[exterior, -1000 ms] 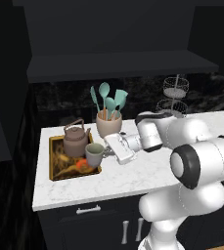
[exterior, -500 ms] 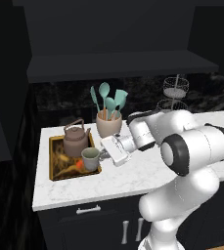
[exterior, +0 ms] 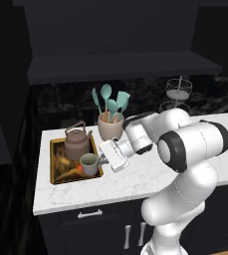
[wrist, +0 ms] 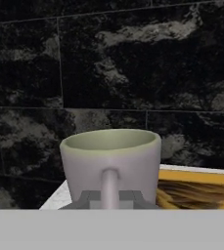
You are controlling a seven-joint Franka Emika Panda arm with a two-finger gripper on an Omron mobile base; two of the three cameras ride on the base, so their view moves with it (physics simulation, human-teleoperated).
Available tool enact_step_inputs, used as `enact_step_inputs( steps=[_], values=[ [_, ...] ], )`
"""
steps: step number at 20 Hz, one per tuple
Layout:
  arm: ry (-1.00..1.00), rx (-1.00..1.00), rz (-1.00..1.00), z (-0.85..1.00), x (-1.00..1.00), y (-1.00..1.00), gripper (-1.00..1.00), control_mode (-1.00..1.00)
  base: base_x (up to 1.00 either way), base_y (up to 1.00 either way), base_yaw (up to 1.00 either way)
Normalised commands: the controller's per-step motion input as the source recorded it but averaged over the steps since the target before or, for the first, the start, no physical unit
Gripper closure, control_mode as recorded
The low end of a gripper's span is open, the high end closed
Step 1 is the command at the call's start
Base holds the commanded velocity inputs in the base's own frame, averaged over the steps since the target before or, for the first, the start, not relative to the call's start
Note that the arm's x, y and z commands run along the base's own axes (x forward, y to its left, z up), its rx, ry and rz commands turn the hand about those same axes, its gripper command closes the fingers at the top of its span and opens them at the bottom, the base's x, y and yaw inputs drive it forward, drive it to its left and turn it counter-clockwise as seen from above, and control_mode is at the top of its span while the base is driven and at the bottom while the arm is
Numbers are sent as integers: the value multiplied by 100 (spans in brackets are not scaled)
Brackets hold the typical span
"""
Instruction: Pick the kettle from the counter and place it on the tray. Then pick the mug from the cabinet and place it on the tray. Then close the cabinet doors.
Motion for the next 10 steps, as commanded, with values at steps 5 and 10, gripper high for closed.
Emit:
enact_step_inputs(
  steps=[5,10],
  values=[
    [-10,0,2,-16,18,2,100,-100,0,0,0],
    [-1,0,0,-9,27,4,100,-100,0,0,0]
  ],
)
